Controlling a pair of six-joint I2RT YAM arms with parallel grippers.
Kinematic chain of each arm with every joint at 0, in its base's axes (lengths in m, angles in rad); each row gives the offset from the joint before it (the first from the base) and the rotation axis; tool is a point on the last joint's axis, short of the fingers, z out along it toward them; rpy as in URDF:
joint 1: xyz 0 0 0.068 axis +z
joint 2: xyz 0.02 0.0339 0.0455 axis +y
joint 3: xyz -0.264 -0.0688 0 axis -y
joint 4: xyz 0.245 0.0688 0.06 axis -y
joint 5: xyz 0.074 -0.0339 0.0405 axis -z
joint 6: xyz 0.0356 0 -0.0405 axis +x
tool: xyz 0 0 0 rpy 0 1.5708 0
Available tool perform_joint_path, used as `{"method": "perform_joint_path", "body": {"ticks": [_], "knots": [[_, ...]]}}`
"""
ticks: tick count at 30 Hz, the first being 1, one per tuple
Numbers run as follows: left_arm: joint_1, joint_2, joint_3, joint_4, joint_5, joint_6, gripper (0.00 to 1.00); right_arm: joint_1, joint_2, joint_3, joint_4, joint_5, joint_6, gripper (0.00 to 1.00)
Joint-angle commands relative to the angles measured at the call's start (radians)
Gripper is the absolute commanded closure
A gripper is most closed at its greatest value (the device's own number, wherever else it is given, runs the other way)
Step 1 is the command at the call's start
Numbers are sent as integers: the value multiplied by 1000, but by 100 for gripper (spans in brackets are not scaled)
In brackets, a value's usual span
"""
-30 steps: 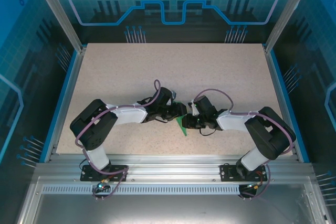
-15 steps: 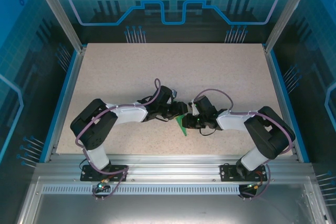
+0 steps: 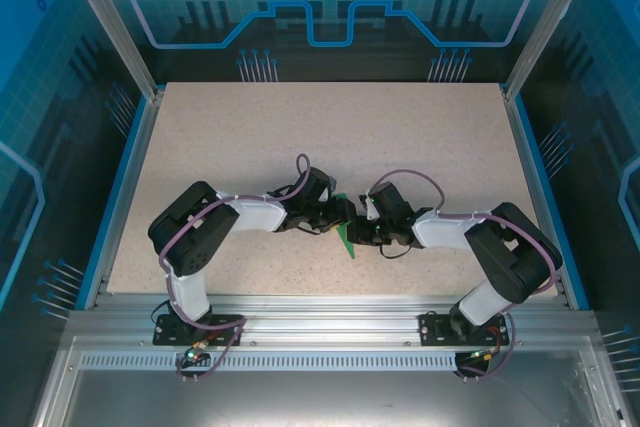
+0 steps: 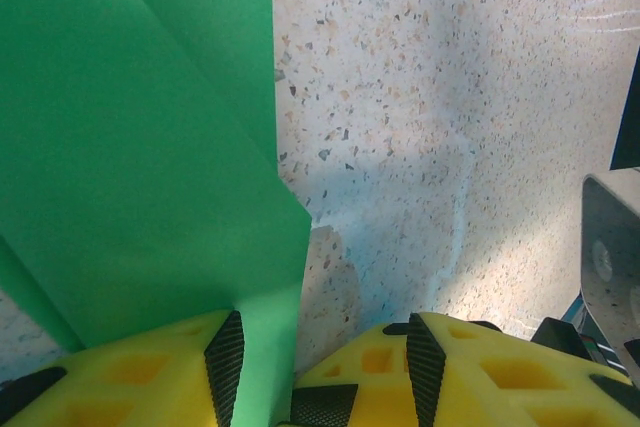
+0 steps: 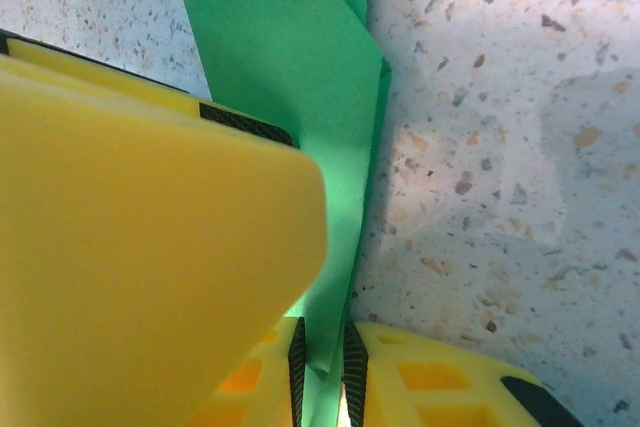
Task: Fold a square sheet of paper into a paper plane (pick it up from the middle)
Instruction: Fold the wing for the fifth time at the center of the table.
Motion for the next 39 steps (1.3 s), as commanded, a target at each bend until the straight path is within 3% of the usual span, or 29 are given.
{"method": "perform_joint_path", "body": {"ticks": [1, 9, 14, 22, 39], "knots": [[8, 20, -3, 7, 13, 9, 49, 22, 35, -21, -17, -19, 13, 79], [9, 28, 3, -11, 16, 23, 49, 20, -131, -38, -94, 33, 12, 76], [7, 31, 6, -13, 21, 27, 49, 25, -183, -48, -51, -59, 10, 87], [8, 36, 13, -13, 30, 29, 49, 31, -118, -20, -10, -142, 19, 90], [8, 37, 16, -27, 29, 35, 49, -2, -6, -70, -56, -166, 0, 88]]}}
